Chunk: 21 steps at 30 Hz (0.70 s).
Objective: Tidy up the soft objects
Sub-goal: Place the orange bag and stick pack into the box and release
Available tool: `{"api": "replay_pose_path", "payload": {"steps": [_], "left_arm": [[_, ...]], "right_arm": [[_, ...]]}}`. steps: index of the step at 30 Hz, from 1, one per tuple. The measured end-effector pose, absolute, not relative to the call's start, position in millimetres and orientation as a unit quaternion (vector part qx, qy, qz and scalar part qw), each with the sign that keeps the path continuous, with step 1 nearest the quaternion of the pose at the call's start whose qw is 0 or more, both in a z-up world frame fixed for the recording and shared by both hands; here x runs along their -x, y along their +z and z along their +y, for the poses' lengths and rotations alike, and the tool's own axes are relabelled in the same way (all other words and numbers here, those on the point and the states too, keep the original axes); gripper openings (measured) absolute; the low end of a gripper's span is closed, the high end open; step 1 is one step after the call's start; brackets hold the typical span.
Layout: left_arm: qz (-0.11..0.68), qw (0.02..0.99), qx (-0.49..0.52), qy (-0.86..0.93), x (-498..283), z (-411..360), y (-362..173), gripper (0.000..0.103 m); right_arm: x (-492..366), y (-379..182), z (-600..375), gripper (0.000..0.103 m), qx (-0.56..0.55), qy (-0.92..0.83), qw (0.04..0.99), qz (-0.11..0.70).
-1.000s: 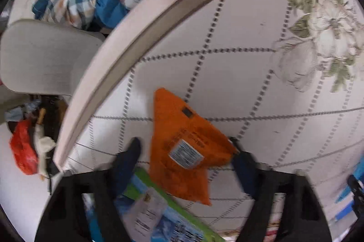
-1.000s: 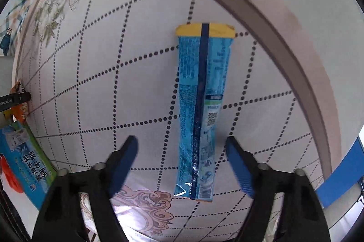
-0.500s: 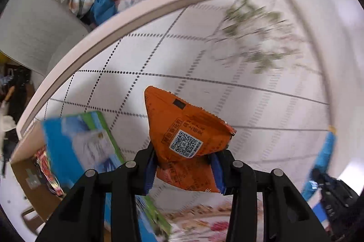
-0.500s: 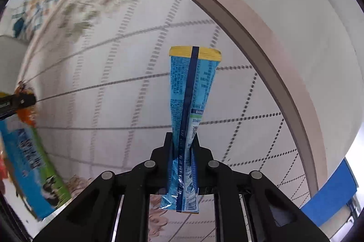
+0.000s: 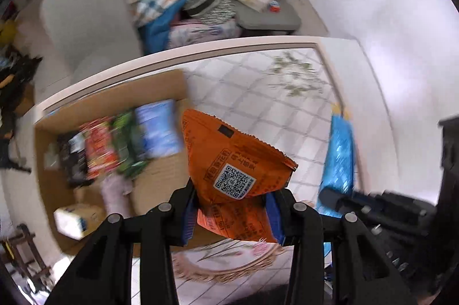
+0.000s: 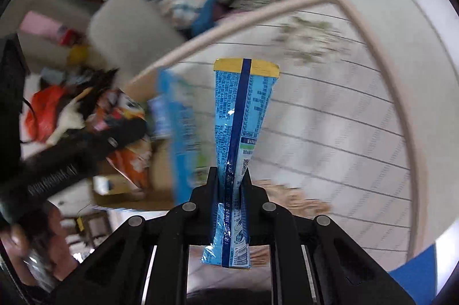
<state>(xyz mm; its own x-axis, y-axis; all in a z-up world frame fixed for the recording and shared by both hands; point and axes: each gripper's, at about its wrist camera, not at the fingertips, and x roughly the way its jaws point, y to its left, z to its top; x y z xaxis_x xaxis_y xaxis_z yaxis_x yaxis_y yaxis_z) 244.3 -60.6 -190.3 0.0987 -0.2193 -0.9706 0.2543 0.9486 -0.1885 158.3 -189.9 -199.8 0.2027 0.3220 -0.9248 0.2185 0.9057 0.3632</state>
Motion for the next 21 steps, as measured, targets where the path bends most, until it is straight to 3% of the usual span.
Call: {"api": "replay_pose_path", "payload": {"steps": [5, 10, 21], "left_arm": [[0.677, 0.728, 0.025, -0.109, -238, 17, -215, 0.038], [0.706, 0.701, 0.064, -0.077, -239, 62, -259, 0.038], [0.745, 0.654, 0.092, -0.091, -249, 69, -323, 0.040]], "right_arm": [[-179, -197, -119, 0.014, -0.182, 0.073, 0.748, 0.635], [-205, -230, -64, 0.014, -0.138, 0.077, 0.732, 0.663], [-227, -309, -26, 0.014, -0.067, 0.043, 0.708, 0.701]]}}
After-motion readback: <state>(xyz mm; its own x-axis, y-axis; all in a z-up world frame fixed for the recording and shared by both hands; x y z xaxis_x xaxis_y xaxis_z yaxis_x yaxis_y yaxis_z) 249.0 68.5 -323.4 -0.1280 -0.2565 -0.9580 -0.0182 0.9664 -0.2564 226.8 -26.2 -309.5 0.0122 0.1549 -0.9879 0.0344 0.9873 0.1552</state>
